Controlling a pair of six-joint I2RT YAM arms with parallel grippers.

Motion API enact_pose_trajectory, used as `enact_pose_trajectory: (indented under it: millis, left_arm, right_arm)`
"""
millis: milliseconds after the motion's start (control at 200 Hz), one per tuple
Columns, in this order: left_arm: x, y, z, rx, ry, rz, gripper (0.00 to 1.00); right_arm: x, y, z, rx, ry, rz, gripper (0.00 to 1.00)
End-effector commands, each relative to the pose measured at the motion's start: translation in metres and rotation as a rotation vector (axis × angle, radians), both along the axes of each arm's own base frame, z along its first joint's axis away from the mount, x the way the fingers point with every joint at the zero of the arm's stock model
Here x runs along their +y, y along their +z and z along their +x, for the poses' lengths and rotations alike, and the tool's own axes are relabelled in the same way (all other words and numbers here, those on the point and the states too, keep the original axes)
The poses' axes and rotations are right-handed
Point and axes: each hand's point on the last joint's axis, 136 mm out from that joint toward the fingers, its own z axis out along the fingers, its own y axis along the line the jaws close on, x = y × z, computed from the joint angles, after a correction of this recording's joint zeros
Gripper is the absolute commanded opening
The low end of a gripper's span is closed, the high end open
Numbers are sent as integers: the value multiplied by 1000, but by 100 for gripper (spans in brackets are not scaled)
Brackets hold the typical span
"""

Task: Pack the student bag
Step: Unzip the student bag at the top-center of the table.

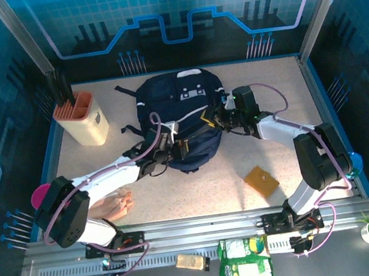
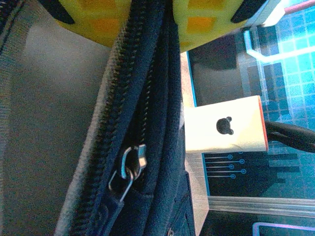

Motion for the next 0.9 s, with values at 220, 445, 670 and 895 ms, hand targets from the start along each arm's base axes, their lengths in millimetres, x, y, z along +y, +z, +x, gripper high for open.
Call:
enact_pose_trajectory:
  millis: [220, 445, 670, 895]
  left_arm:
    - [14, -2, 1, -8, -94, 65, 0]
    - [-31, 31, 4, -100, -220, 2, 0]
    - [-65, 42, 1, -131, -296, -42, 0]
    - [-74, 38, 2, -128, -309, -35, 0]
  right_arm:
    - [-24, 26, 8, -106, -81, 32, 25]
    - [-23, 18, -10, -55, -181, 38, 44]
    - [-15, 4, -26, 7, -302, -51, 50]
    - [-7, -4, -21, 33, -334, -63, 47]
